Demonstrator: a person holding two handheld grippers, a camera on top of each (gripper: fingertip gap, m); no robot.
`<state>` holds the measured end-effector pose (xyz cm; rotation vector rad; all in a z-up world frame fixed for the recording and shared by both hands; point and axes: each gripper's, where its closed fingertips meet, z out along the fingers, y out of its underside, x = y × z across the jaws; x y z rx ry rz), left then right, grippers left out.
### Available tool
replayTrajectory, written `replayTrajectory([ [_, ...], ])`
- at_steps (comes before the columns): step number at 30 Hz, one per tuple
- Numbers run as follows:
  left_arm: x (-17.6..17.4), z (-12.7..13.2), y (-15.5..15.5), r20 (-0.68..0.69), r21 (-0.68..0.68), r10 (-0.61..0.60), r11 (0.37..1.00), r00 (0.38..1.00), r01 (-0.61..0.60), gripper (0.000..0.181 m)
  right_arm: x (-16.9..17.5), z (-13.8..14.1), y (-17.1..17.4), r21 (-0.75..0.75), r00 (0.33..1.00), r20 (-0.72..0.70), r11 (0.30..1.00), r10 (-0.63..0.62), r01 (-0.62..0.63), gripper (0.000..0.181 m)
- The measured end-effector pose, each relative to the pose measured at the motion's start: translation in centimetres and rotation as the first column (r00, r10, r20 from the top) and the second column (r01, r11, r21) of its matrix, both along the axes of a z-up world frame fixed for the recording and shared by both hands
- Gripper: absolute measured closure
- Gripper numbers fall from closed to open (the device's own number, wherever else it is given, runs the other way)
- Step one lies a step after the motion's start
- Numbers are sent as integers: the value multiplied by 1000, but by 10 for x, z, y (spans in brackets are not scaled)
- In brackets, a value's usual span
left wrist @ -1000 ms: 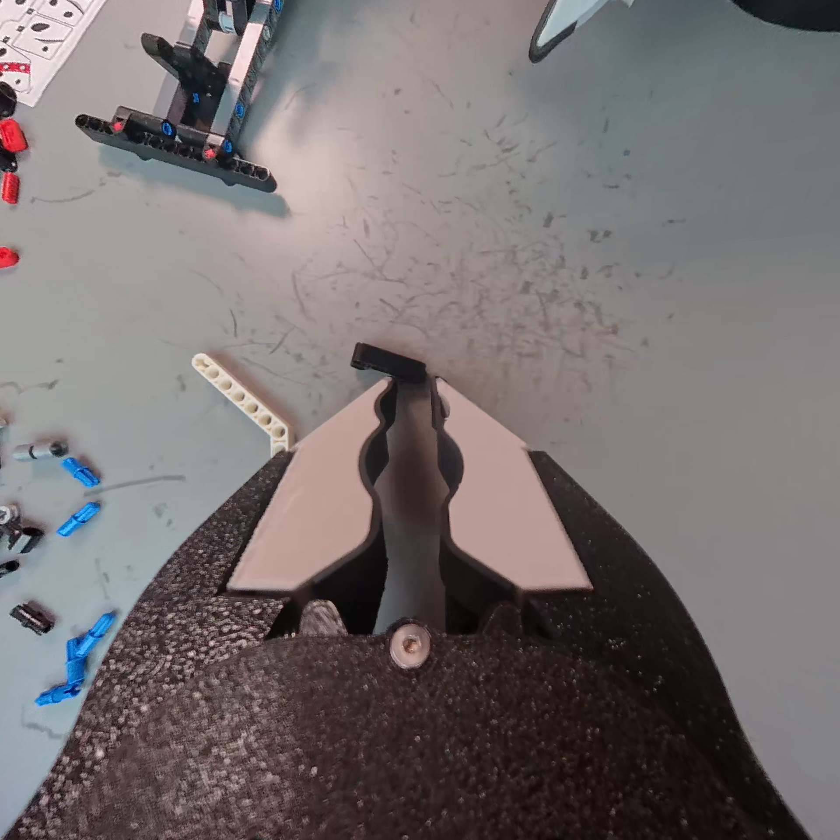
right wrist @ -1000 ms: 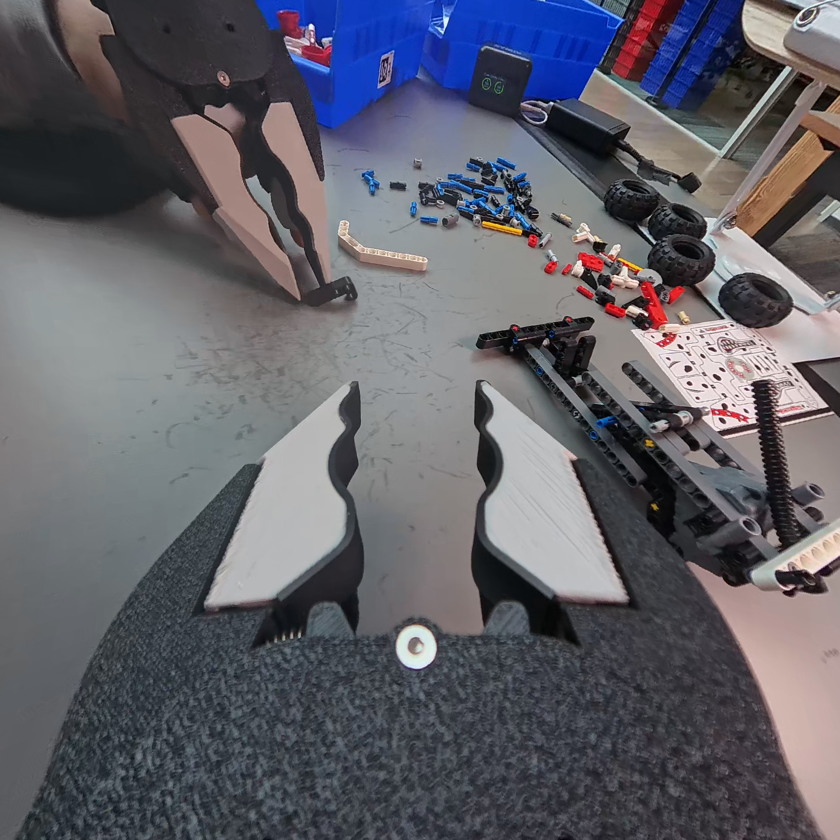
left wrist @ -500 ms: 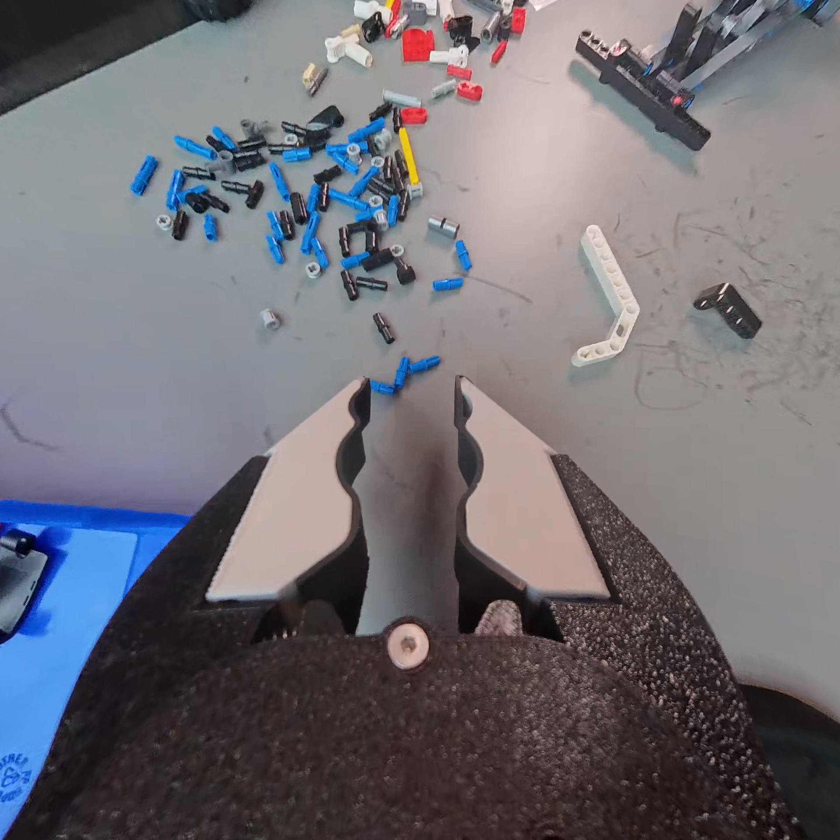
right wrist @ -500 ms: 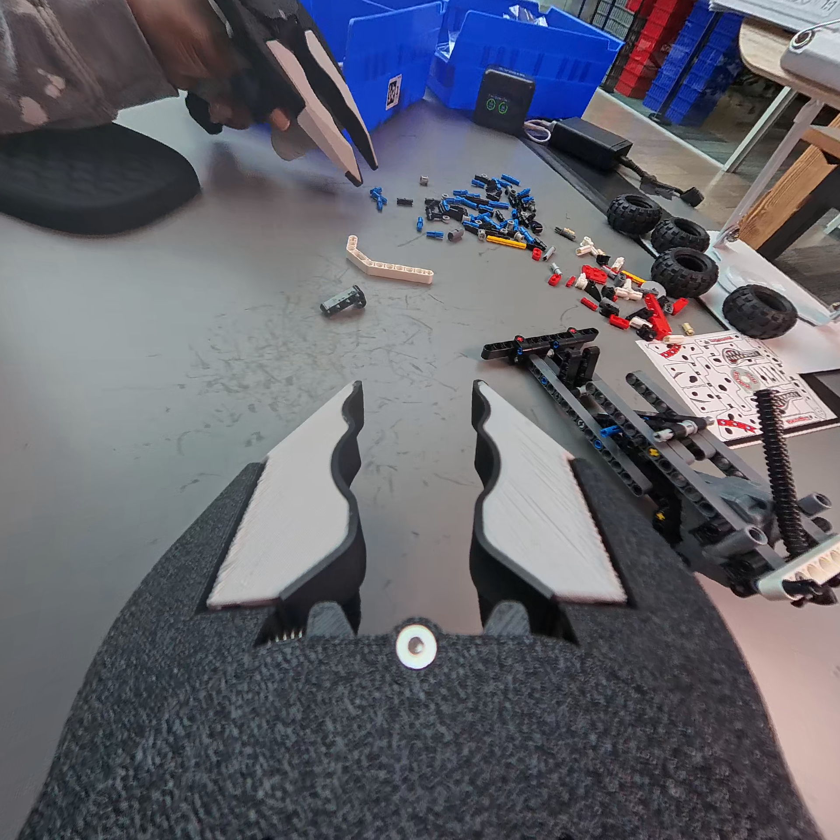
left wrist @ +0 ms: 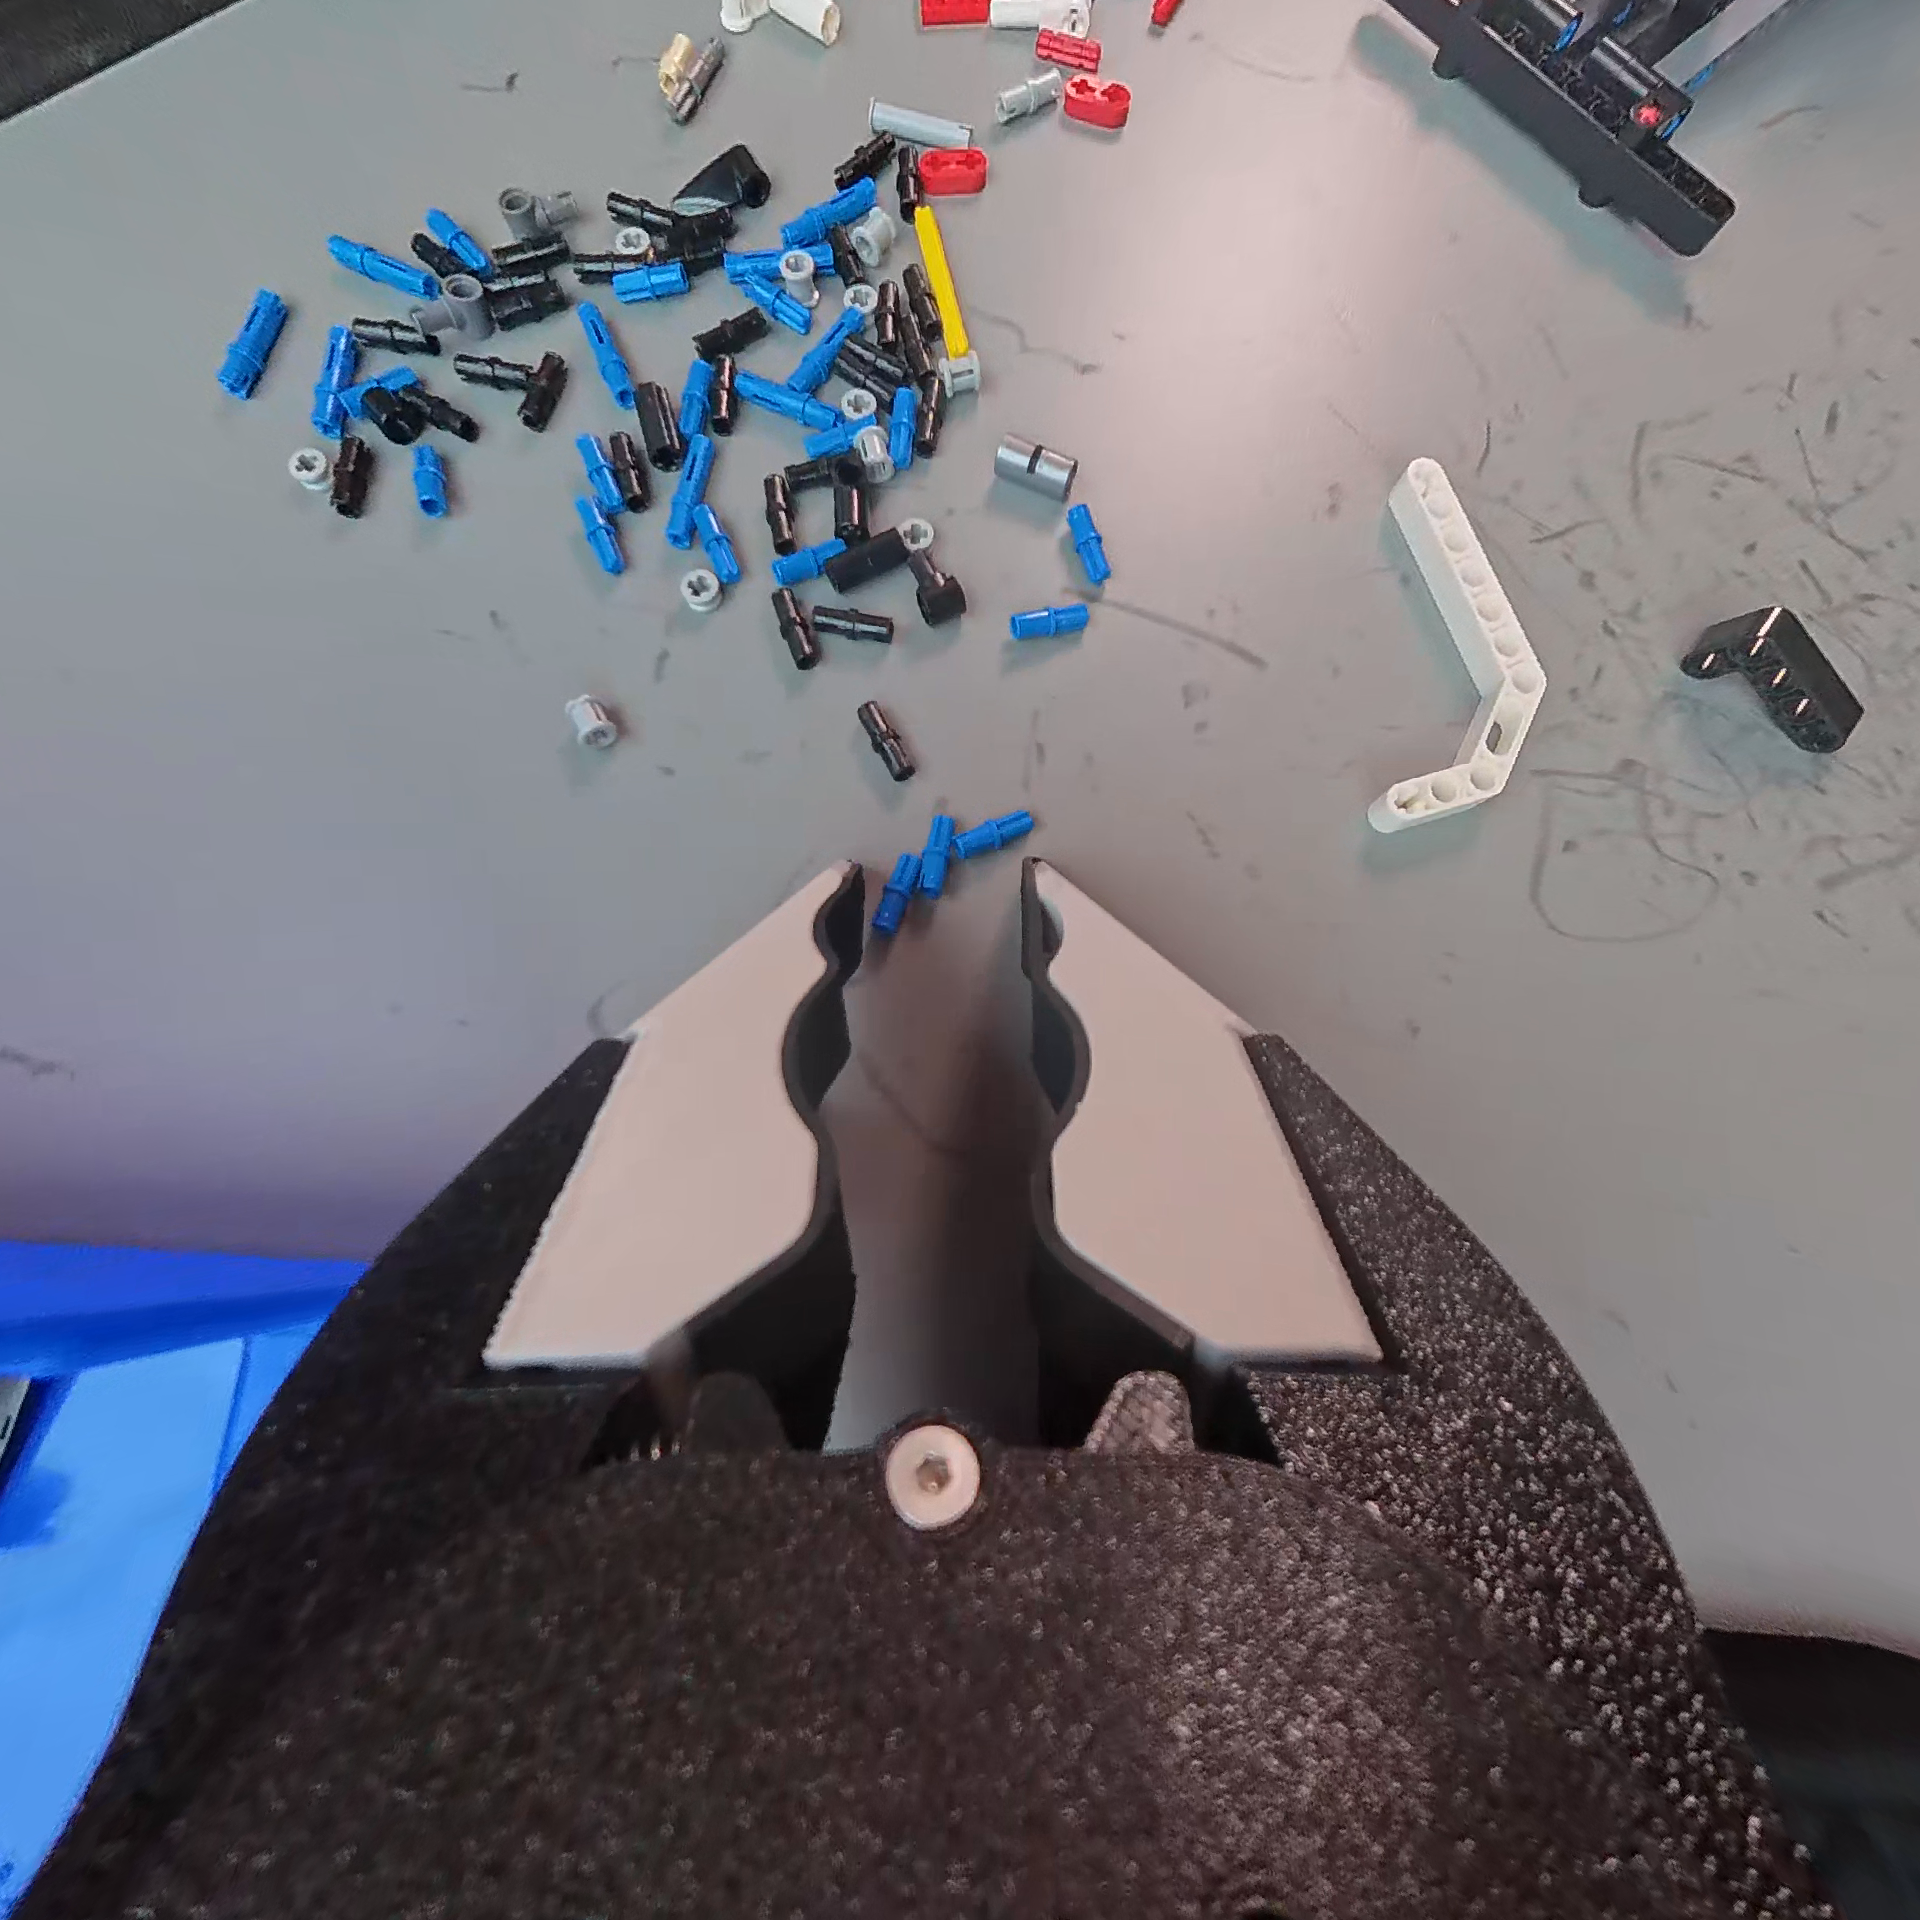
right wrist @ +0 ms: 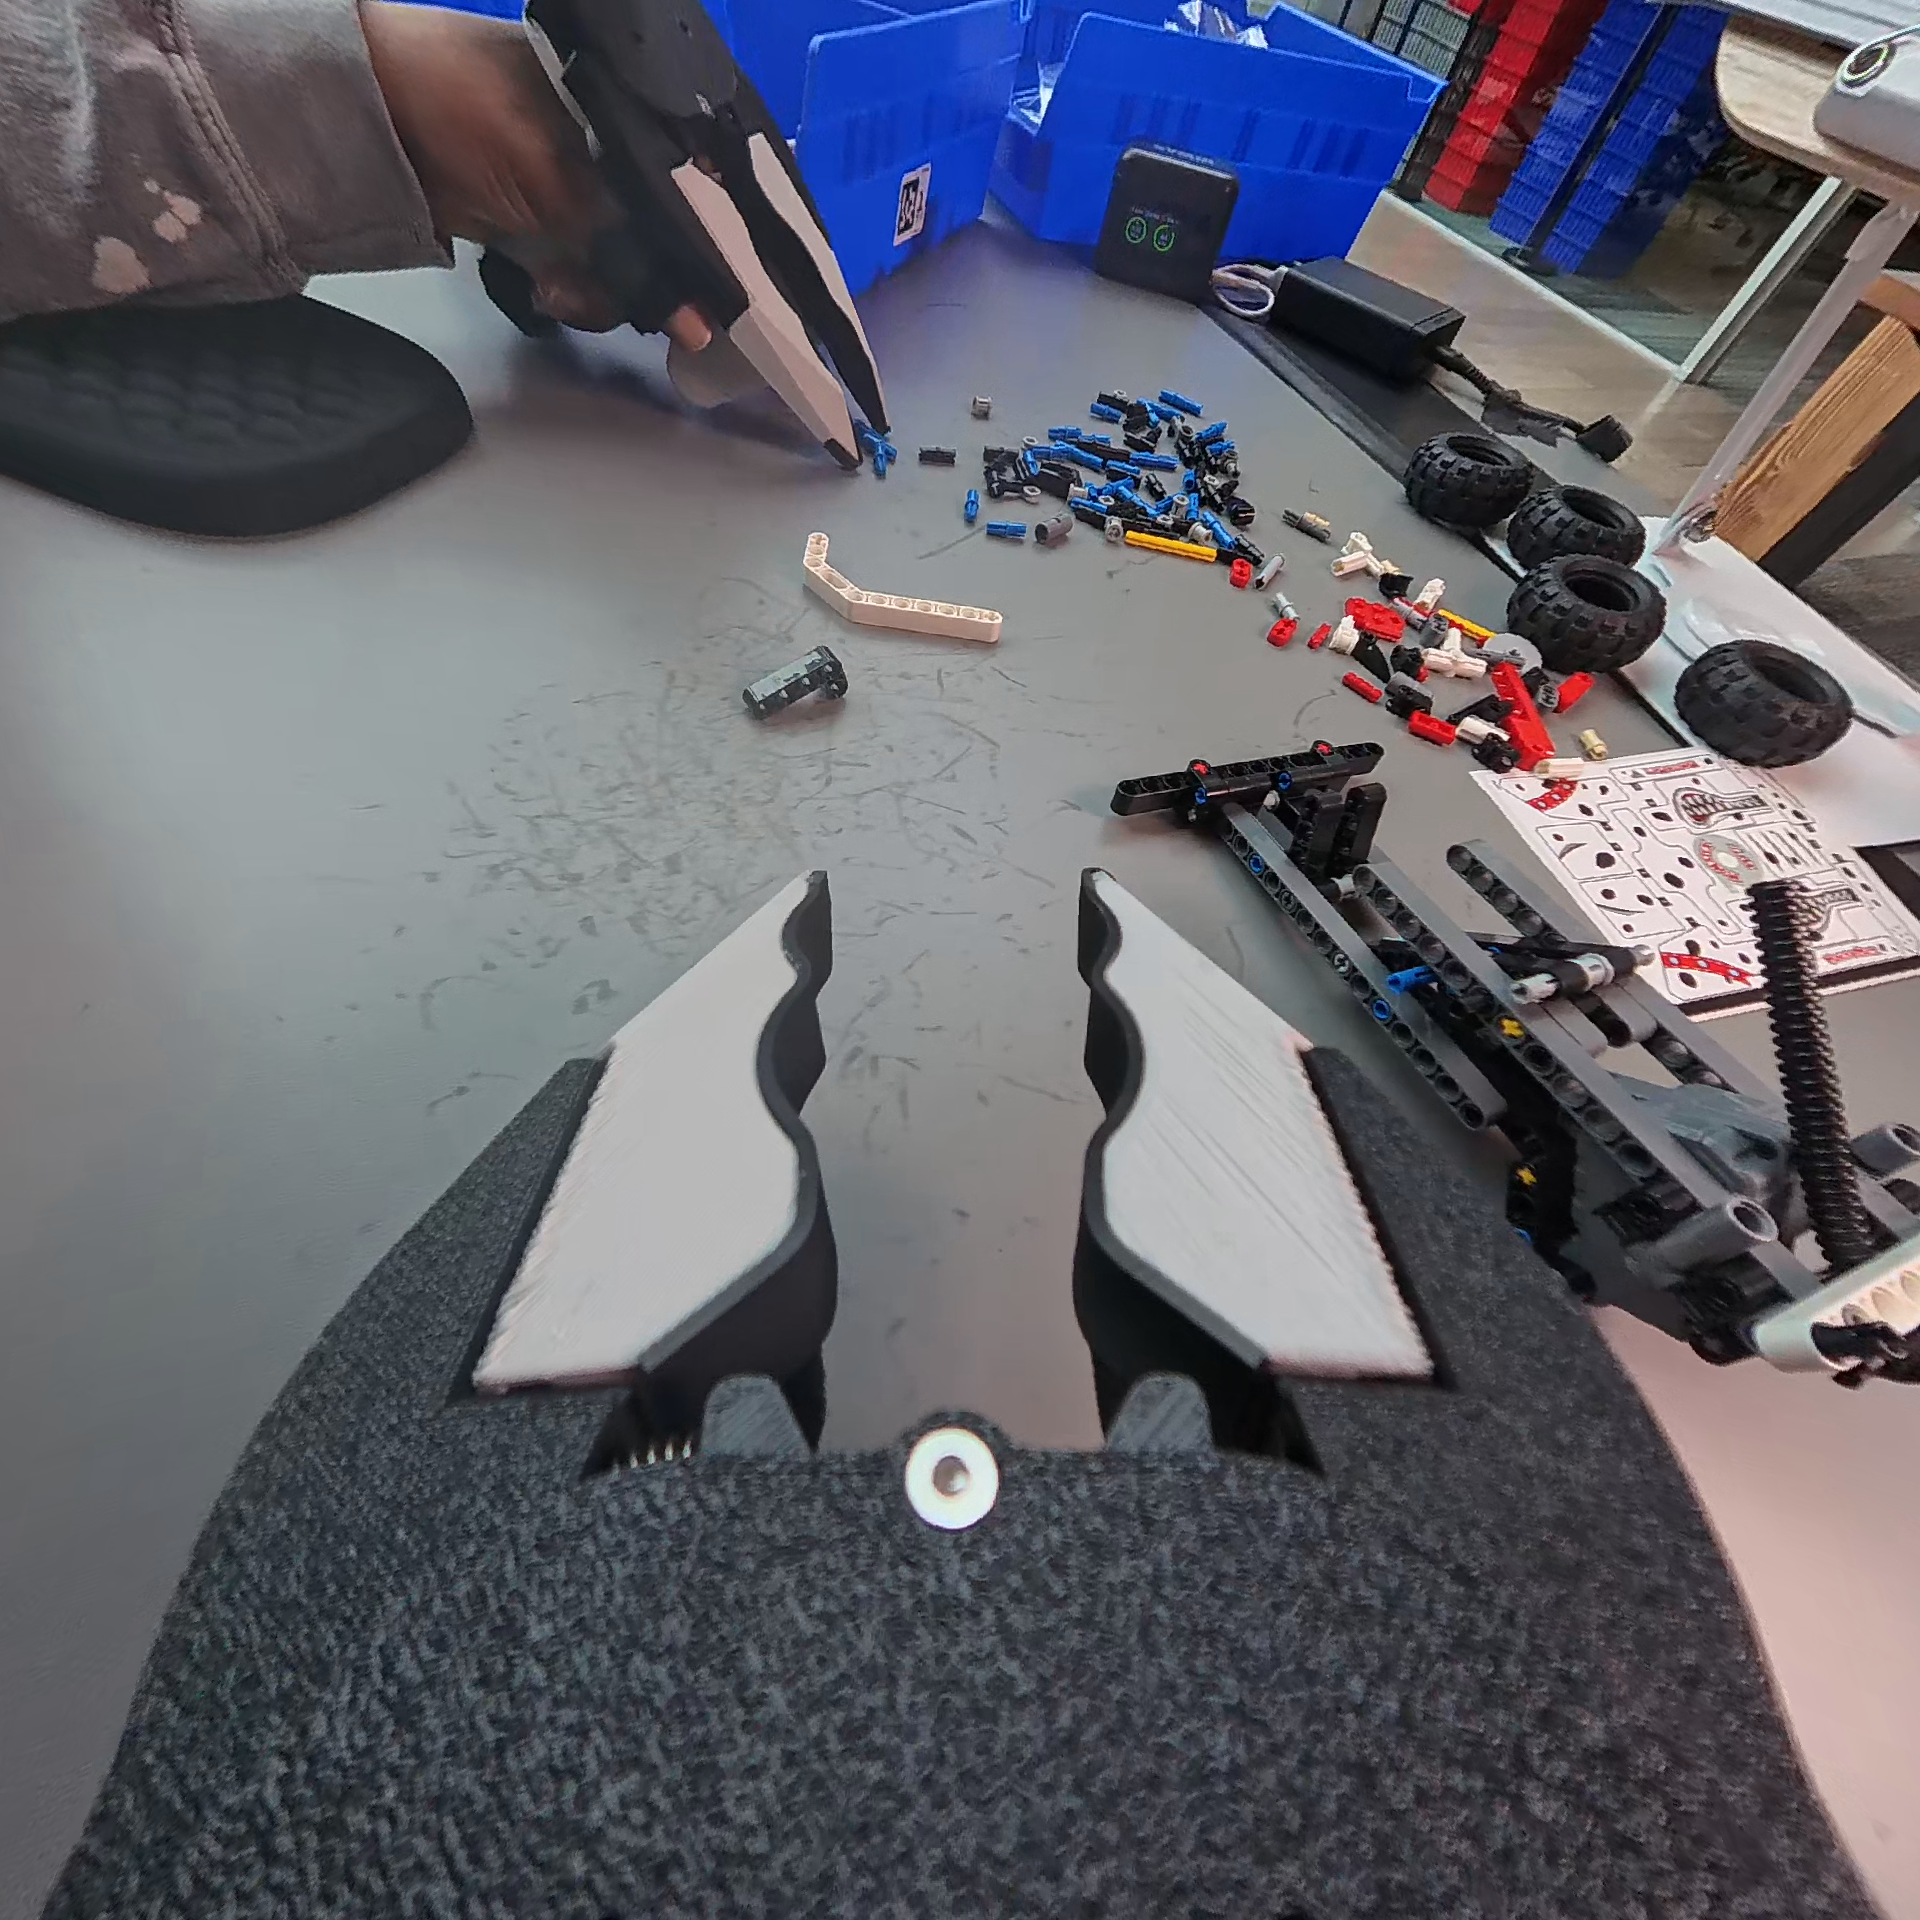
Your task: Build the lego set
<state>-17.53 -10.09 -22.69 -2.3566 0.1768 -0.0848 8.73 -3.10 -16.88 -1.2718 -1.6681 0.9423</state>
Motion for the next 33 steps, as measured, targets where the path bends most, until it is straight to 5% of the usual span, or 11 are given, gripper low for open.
replayTrajectory([
  [33, 12, 0, 1, -39, 6, -89, 996, 995, 89, 175, 1, -1, -1, 4, 1000, 6, 1000, 0, 0, 134],
])
